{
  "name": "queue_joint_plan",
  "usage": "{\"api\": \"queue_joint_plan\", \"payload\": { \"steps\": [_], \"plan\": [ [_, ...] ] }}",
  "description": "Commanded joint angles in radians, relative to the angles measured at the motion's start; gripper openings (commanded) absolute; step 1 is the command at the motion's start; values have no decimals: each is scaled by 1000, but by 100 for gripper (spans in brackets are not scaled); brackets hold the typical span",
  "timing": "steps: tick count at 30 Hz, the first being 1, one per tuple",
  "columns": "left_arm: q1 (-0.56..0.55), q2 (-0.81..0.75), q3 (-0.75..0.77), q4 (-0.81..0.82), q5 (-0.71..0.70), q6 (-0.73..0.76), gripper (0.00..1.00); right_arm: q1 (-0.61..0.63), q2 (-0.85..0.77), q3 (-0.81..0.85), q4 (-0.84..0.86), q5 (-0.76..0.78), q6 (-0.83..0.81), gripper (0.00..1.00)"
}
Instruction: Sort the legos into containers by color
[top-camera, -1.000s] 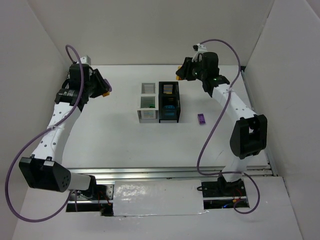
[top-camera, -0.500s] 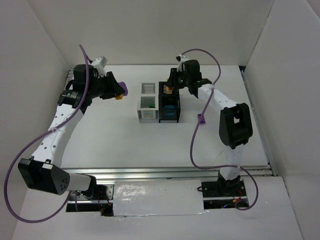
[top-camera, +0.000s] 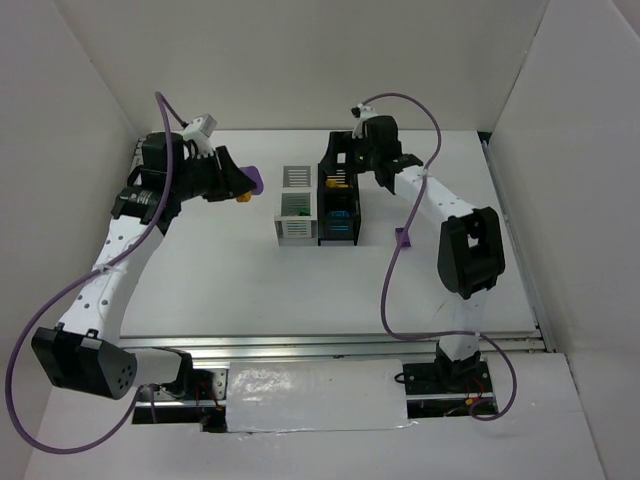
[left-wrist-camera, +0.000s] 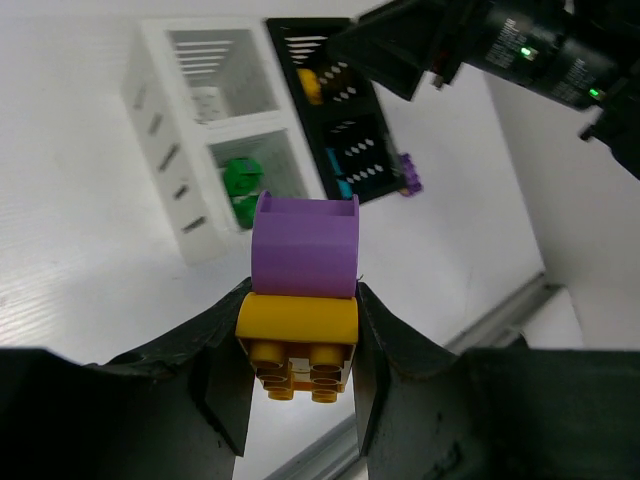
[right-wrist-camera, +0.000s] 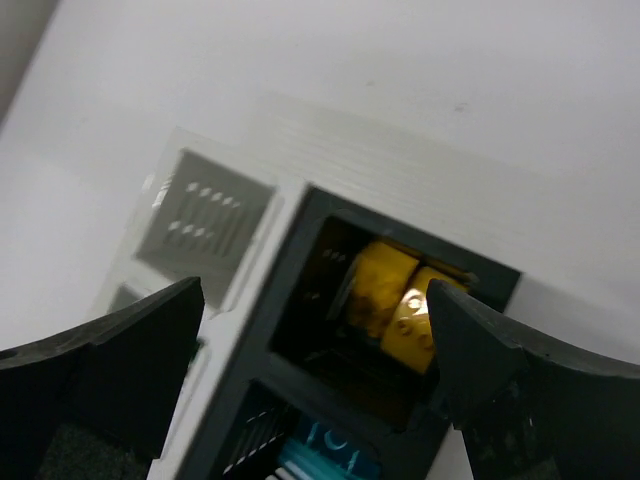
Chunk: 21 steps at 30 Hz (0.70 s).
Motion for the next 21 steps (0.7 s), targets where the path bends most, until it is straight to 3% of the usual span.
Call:
{"api": "queue_joint_plan", "payload": {
  "steps": [1,5,6,7,8,9,12,17,21],
  "plan": [
    [-2,-37,-20,128,248,-31,0,1,-127,62,3,-188,36,100],
    [-6,-41,-80,347,558,-139,0,-4,-179,100,38,-663,188,100],
    [-9,-39,-112,454,603,-200,0,-1,-188,54,96,-755,340,100],
    [-16,-39,-121,484,658,-225,0,13,-205,10,315,-876,439,100],
    [-20,-42,-136,521,672,-243,0,24,-248,-42,446,-909,628,100],
    [-25,-45,-141,533,681,-240,0,30,-270,-120,648,-929,709,99],
    [-40,-63,-141,492,701,-197,0,47,-323,-191,844,-963,892,100],
    [-74,-80,-150,503,723,-202,0,88,-362,-231,860,-991,929,98],
    [-74,-83,-152,524,721,-211,0,116,-389,-247,742,-980,862,87]
  ]
}}
